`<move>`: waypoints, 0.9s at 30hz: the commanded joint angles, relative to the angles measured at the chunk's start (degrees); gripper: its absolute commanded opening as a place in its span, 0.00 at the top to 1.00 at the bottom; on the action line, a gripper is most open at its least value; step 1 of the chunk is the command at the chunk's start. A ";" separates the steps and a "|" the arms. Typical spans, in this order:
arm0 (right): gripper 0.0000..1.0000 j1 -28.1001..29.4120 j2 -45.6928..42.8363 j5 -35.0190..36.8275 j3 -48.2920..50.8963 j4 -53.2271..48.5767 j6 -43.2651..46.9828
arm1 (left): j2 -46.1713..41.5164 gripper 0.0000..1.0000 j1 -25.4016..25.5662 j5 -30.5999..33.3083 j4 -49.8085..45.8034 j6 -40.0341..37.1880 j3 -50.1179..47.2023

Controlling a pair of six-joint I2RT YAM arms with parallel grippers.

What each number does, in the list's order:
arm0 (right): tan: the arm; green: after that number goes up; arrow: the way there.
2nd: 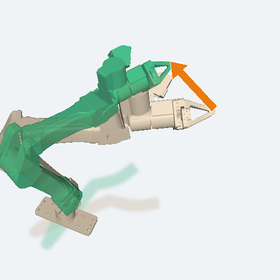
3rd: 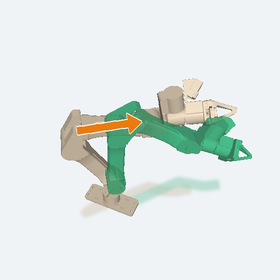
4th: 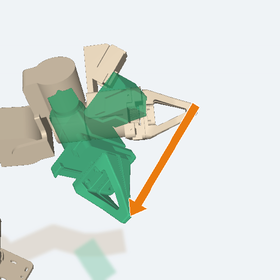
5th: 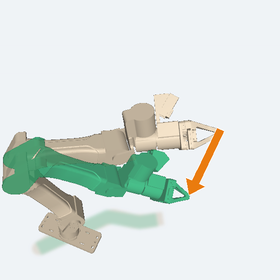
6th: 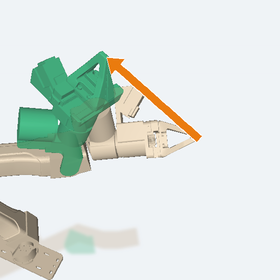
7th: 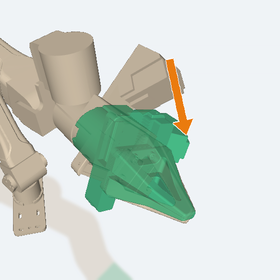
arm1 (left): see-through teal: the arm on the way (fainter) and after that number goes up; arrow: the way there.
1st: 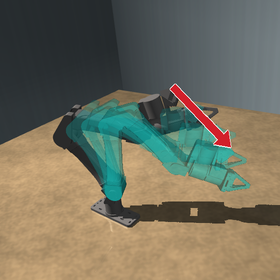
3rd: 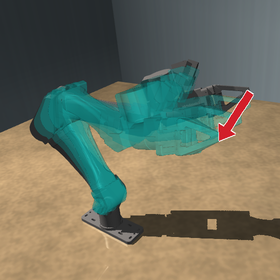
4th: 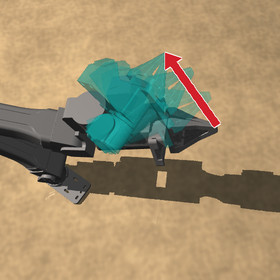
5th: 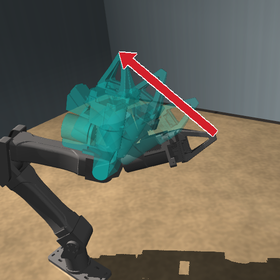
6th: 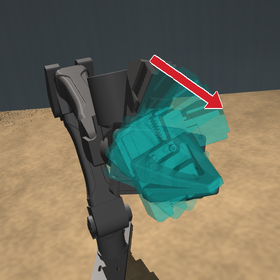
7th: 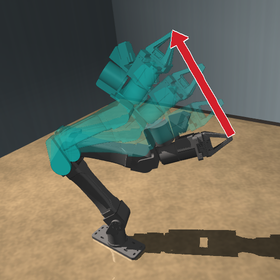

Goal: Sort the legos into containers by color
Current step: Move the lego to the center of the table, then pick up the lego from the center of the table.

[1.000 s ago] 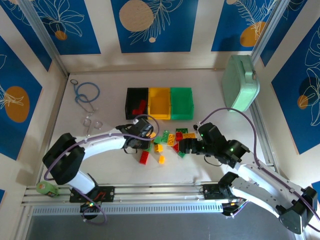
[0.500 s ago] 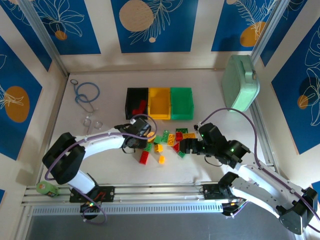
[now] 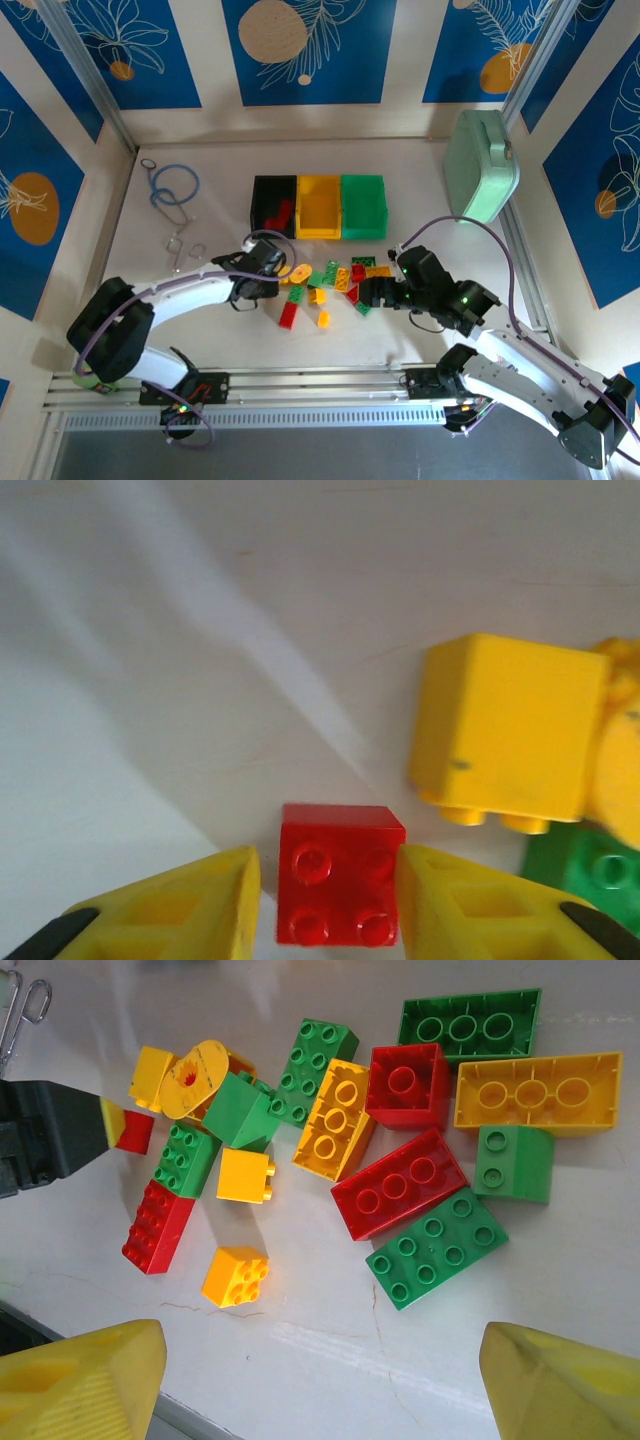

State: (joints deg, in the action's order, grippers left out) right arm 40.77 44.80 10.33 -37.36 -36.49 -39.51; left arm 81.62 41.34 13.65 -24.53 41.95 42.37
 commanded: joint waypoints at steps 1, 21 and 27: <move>0.18 0.36 -0.60 0.40 1.17 0.25 -1.09 | -2.73 0.51 -0.35 2.17 -4.30 1.50 -1.74; 0.18 0.84 0.73 0.04 2.80 2.39 -1.89 | 3.19 0.49 1.79 -1.84 1.61 3.70 -3.08; 0.18 0.80 0.74 0.28 3.68 3.39 -1.98 | 2.41 0.67 1.89 0.86 -1.13 3.10 -1.31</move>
State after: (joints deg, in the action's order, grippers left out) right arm 41.25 45.65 10.31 -34.63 -33.85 -40.77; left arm 83.83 42.89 13.78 -24.43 45.06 40.10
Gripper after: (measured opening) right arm 0.823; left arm 0.345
